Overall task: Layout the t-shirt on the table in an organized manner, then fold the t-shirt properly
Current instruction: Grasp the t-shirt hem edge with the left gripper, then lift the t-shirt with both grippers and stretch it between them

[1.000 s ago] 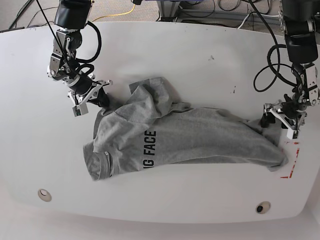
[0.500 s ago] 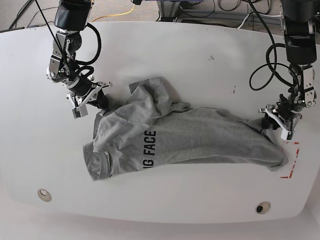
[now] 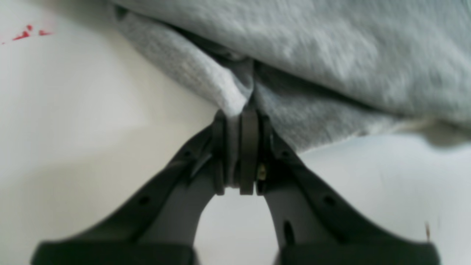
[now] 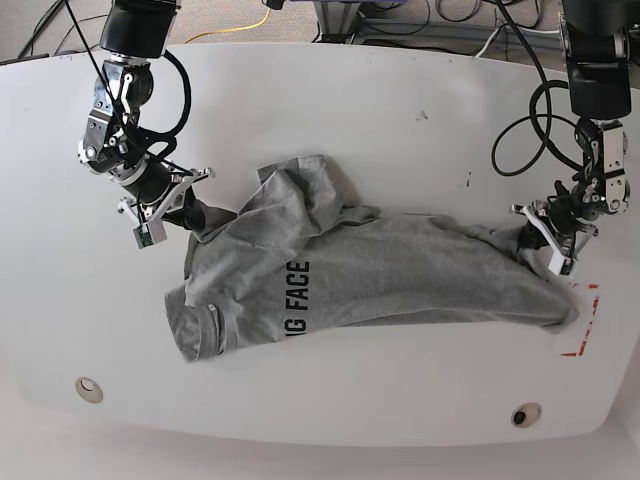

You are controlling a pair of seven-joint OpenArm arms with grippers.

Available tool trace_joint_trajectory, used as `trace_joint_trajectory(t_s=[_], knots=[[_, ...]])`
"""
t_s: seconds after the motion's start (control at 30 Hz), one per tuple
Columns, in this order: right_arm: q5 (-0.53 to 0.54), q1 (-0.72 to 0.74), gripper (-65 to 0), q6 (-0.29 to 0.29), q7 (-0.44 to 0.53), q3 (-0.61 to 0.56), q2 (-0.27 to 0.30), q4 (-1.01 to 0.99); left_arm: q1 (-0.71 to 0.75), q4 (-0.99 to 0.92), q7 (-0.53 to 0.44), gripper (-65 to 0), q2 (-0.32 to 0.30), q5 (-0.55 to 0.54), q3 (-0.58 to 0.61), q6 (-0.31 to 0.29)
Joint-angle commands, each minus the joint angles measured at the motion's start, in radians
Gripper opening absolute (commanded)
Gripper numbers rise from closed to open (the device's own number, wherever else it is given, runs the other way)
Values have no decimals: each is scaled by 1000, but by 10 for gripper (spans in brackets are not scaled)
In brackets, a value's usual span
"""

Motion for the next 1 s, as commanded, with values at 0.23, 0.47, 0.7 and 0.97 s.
trace_joint_trajectory(t_s=[0.23,0.47,0.7,0.97], knots=[[10,0,-650,-1,-147,120,16,266,93,436,193,-650,-38,20,-160,-2],[9,40,-650,-1,-212,145,37,398,69,628,204,-650,-41,21,-223,-2],[15,153,-650,-1,-305,147,111,422,-108,725,319,-650,-41,20,-223,-2],[9,345,-650,-1,-370,139,197,415,-347,723,431,-650,-32,17,-223,-2]])
